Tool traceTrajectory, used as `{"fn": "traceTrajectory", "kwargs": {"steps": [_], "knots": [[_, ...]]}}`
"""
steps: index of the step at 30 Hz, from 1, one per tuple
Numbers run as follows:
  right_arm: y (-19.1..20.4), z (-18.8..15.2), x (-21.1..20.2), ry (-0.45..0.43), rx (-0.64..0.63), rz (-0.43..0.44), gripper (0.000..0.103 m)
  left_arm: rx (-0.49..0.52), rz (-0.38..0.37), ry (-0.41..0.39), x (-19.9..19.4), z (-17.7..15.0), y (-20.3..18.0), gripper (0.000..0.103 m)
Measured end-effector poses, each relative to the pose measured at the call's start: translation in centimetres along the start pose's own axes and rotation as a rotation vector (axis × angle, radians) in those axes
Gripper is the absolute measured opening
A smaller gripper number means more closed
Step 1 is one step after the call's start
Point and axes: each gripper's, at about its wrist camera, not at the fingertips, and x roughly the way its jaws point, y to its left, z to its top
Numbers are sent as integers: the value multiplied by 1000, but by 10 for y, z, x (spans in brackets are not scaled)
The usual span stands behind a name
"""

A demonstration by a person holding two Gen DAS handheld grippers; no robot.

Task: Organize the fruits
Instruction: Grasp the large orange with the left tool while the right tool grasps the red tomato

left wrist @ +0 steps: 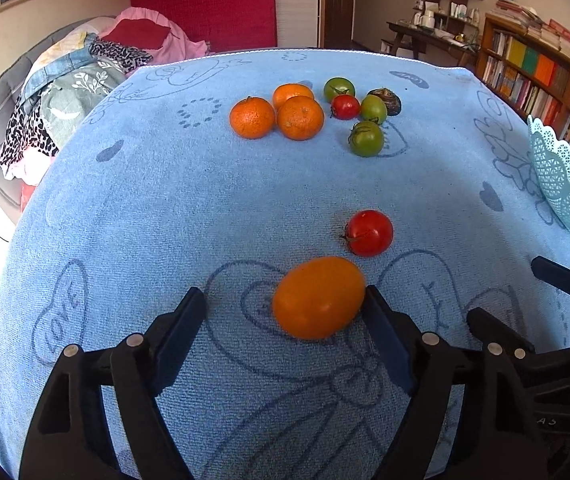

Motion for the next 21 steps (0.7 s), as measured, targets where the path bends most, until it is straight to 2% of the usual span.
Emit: {"fn": "traceTrajectory", "kwargs": {"steps": [5, 8, 13, 20, 21], "knots": [[2, 2, -2, -4, -9, 16, 101, -24, -96, -27, -6, -1, 7, 51], [11, 7, -7, -11, -41, 47, 99, -39, -120, -52, -15, -2, 12, 43], [35, 25, -10, -29, -87, 109, 82, -19, -94, -107, -32, 0, 12, 40], [53, 51, 9, 0, -127, 201, 53, -16, -102, -102, -33, -1, 17, 41], [55, 53, 12, 5, -130, 216, 52, -18, -102, -100, -33, -1, 18, 41]]}}
